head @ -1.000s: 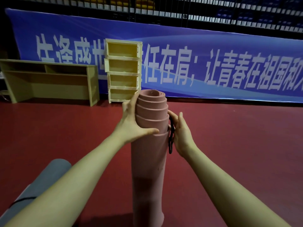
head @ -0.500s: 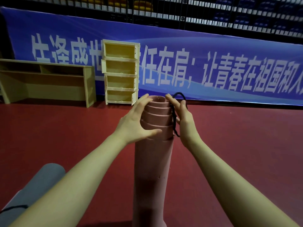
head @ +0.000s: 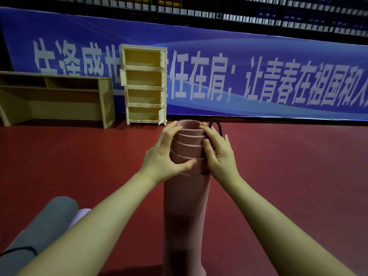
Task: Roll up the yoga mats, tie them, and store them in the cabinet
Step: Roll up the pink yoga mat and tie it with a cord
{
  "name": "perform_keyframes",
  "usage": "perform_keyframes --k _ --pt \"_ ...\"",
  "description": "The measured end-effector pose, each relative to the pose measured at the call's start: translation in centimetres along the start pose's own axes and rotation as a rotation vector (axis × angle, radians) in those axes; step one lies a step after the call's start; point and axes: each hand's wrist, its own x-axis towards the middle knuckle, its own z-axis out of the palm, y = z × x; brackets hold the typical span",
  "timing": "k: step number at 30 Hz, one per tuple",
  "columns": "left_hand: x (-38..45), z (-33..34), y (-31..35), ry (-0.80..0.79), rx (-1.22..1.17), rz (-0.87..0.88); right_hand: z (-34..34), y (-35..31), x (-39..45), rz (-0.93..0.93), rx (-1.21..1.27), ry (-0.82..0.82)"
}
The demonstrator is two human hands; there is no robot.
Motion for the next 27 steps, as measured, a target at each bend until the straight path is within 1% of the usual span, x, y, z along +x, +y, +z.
perform_keyframes --k 3,5,8,11,13,15,18,23,25,27 --pt "-0.5 -0.6 0.1 -0.008 -0.007 -0.026 0.4 -0.8 -0.7 0.044 0.056 -0.002" --pt "-0.7 -1.2 0.2 -0.029 -0.028 -0.048 0.5 -1.3 -0.8 0.062 0.152 -0.023" --pt "-0.8 -1.7 0.1 -0.087 -0.099 -0.097 0.0 -2.2 -0.7 0.103 0.297 -0.087" --pt "-0.9 -1.2 0.2 -0.108 -0.208 -0.149 -0.7 -2.3 -0.5 0.159 0.359 -0.127" --pt "-1.0 -0.7 0.2 -0.092 -0.282 -0.161 -0.9 -2.2 -0.2 0.186 0.376 -0.123" --pt "-0.9 -0.3 0.3 -0.073 -0.271 -0.153 -1.1 -2.1 0.2 0.212 0.388 -0.076" --pt "0.0 0.0 0.0 -0.067 -0.184 -0.088 -1.6 -2.1 1.2 0.210 0.309 -0.047" --pt "1.5 -0.4 -0.2 -0.131 -0.127 -0.020 -3.6 -1.4 2.1 0.169 -0.053 -0.184" --pt "1.8 -0.2 0.0 -0.151 -0.113 -0.049 -4.6 -1.4 2.3 0.128 -0.189 -0.205" --pt "2.0 0.3 0.2 -0.142 -0.104 -0.078 -5.6 -1.3 2.3 0.078 -0.276 -0.199"
